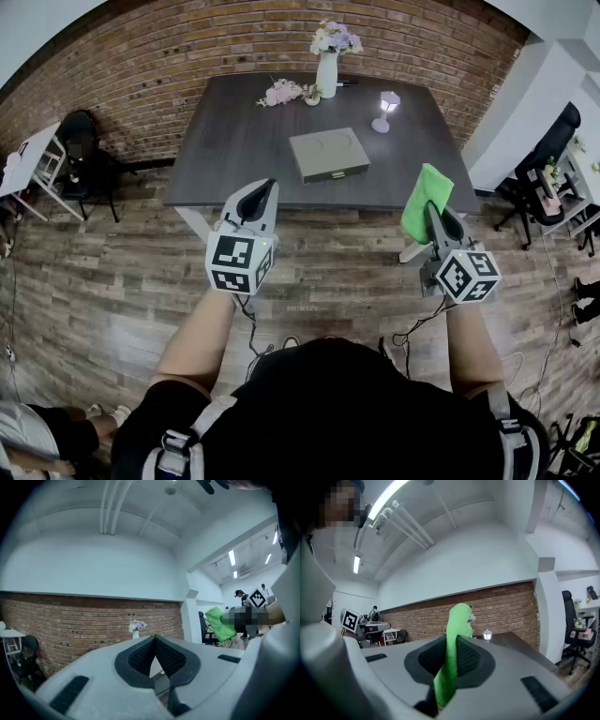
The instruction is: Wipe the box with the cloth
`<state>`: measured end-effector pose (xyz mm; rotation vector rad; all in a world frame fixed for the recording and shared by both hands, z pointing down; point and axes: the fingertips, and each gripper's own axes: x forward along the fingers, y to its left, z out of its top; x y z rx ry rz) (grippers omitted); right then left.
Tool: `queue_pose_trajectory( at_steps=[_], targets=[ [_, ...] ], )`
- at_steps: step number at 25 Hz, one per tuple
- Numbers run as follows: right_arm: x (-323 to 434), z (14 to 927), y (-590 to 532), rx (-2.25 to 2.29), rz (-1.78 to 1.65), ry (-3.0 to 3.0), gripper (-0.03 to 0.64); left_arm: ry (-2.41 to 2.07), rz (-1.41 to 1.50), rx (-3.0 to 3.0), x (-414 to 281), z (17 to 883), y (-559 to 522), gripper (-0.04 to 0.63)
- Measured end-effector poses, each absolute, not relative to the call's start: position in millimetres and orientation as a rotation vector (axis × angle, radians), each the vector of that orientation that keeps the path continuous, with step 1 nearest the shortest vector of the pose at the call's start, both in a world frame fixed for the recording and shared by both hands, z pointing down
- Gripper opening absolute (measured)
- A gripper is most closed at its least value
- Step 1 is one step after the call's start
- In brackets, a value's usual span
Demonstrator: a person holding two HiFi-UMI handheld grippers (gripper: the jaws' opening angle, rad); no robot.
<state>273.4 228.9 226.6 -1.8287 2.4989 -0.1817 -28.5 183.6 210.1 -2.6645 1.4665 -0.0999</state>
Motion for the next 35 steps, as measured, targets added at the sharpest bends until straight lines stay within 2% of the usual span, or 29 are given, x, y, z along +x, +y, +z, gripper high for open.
queue_pose_trajectory(
  at_steps=[20, 35],
  targets=[
    [256.3, 235.5, 232.7, -1.797, -0.198, 2.57, 0.038, 1.509, -0.09, -2.661, -39.6, 210.4, 189.0, 0.009],
    [157.2, 249.3, 225.8, -1.731, -0.234, 2.701, 0.038, 1.504, -0.141, -2.649, -112.1, 233.9, 201.3, 0.009]
  ],
)
